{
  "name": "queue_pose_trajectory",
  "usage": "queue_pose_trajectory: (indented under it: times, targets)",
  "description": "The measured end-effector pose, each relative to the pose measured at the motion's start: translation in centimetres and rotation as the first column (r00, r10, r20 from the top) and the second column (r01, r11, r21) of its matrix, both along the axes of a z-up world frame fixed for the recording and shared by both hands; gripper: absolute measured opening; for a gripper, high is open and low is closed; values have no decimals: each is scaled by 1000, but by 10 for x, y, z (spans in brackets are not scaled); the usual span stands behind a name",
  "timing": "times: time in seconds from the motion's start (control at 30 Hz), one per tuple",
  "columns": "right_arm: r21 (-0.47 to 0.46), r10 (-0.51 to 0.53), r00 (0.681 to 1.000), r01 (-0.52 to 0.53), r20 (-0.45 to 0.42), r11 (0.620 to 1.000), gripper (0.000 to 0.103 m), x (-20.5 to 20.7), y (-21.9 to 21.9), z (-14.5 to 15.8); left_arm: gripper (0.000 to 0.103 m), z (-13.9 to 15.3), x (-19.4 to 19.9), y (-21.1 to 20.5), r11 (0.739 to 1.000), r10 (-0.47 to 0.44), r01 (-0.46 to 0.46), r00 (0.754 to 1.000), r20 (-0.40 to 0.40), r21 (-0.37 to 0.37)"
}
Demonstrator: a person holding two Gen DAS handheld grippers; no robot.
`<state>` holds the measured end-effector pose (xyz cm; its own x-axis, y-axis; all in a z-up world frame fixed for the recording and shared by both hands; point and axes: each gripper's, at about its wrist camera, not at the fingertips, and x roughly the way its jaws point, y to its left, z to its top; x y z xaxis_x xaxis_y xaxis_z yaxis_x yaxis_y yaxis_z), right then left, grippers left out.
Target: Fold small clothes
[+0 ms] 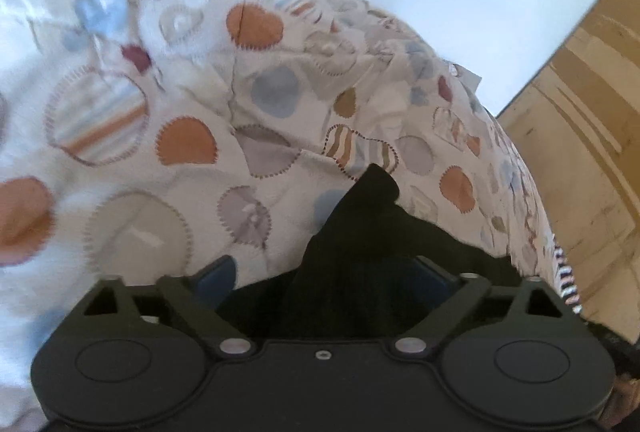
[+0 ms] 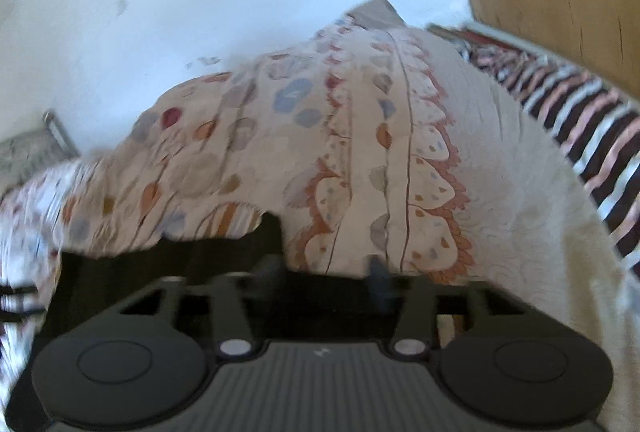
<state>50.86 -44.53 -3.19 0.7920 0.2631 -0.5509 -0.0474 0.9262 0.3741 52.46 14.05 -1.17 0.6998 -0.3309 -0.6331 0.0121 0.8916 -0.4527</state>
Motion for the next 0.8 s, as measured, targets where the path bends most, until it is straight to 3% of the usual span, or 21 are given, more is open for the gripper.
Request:
queue_pose_trajectory:
  times: [0.13, 0.27, 0.47, 0.63, 0.77, 0.8]
  targets:
    - [-45, 44, 998, -42, 43, 998, 98, -48, 8, 11, 102, 12, -54, -3, 993, -25, 17, 997, 69, 119]
    - [-92, 39, 995, -31, 90, 995, 103, -98, 18, 15, 102, 13, -108, -14, 977, -61, 38, 993, 105, 210]
    - [-214, 35, 989, -3, 143, 977, 101, -164, 42, 12, 101, -3, -176, -23, 972, -60, 29, 990, 128, 231]
    - [-234, 14, 989, 21, 148, 972, 81, -183, 54, 8, 82, -14, -196, -23, 981, -15, -9, 992, 122, 191]
    - [-243, 18, 992, 12, 123, 970, 80, -170, 59, 7, 65, -15, -190, -15, 993, 62, -71, 994, 84, 98]
    - [-240, 13, 995, 10, 95, 971, 80, -163, 59, 5, 55, -15, -186, -12, 994, 78, -83, 994, 71, 66]
